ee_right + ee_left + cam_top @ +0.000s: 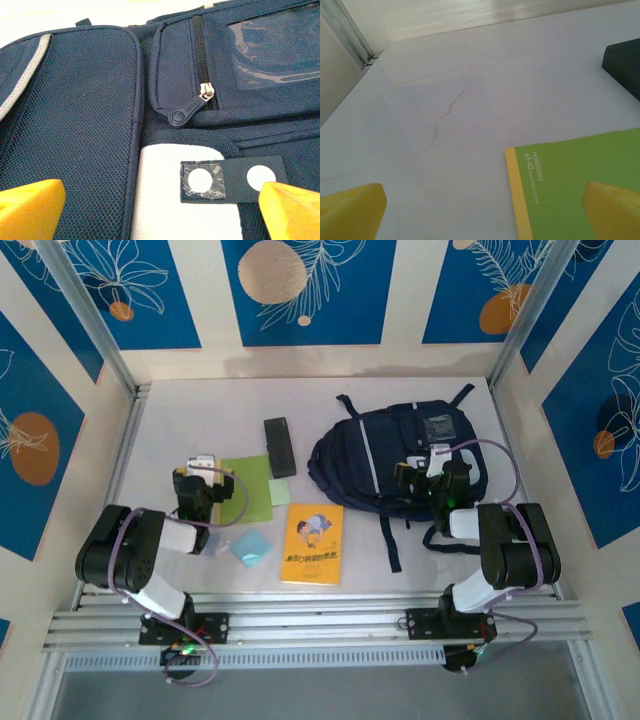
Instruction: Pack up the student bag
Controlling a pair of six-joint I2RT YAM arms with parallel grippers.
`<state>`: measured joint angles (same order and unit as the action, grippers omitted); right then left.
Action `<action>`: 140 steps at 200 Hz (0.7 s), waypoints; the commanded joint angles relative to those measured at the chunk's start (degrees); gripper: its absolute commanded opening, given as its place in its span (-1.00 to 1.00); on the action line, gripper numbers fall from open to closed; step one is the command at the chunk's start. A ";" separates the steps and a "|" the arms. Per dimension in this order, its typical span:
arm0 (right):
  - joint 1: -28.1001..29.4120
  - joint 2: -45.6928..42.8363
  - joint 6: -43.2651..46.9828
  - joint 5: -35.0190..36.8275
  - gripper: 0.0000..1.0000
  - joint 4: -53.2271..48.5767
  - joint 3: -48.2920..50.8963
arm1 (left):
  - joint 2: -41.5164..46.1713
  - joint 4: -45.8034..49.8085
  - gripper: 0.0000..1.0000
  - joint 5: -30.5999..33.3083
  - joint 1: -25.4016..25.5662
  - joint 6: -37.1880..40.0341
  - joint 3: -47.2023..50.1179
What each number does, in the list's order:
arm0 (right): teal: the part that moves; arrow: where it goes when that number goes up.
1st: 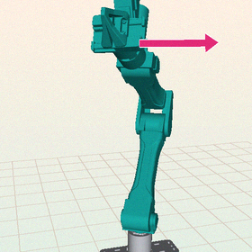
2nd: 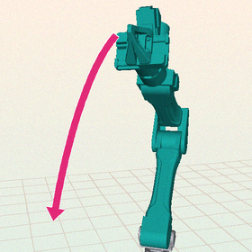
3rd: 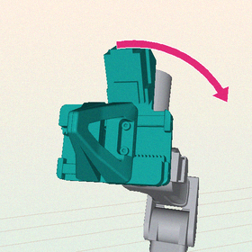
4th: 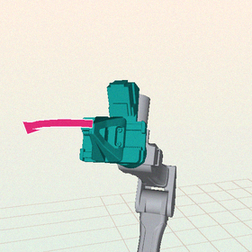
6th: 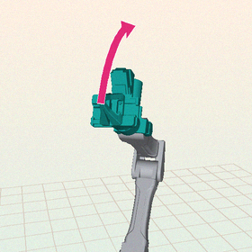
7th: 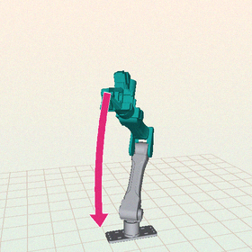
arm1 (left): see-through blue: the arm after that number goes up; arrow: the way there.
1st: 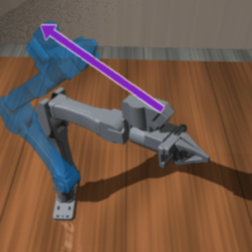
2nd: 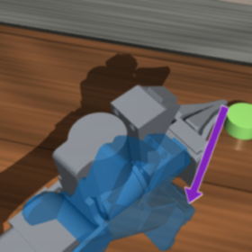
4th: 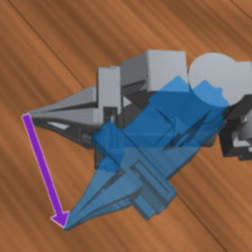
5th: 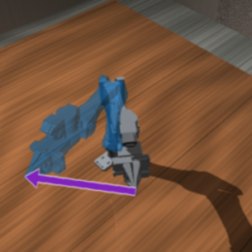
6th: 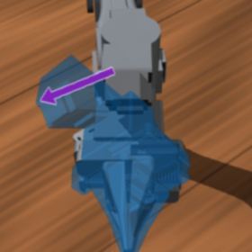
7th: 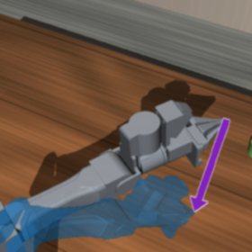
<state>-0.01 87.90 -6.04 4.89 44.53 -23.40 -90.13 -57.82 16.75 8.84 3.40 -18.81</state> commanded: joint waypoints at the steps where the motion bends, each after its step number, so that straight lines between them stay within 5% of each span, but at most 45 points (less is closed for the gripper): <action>1: -0.08 -0.75 0.33 -0.67 0.99 1.19 -0.67 | 0.15 -0.13 1.00 0.63 -0.84 -0.41 -0.97; 140: -0.34 -0.71 0.24 -1.09 0.99 1.00 -0.72 | 0.49 2.55 1.00 -4.12 -3.04 -1.73 -2.02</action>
<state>-0.01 87.90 -6.07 4.45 44.53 -23.40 -90.13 -55.35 14.28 6.44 2.48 -19.73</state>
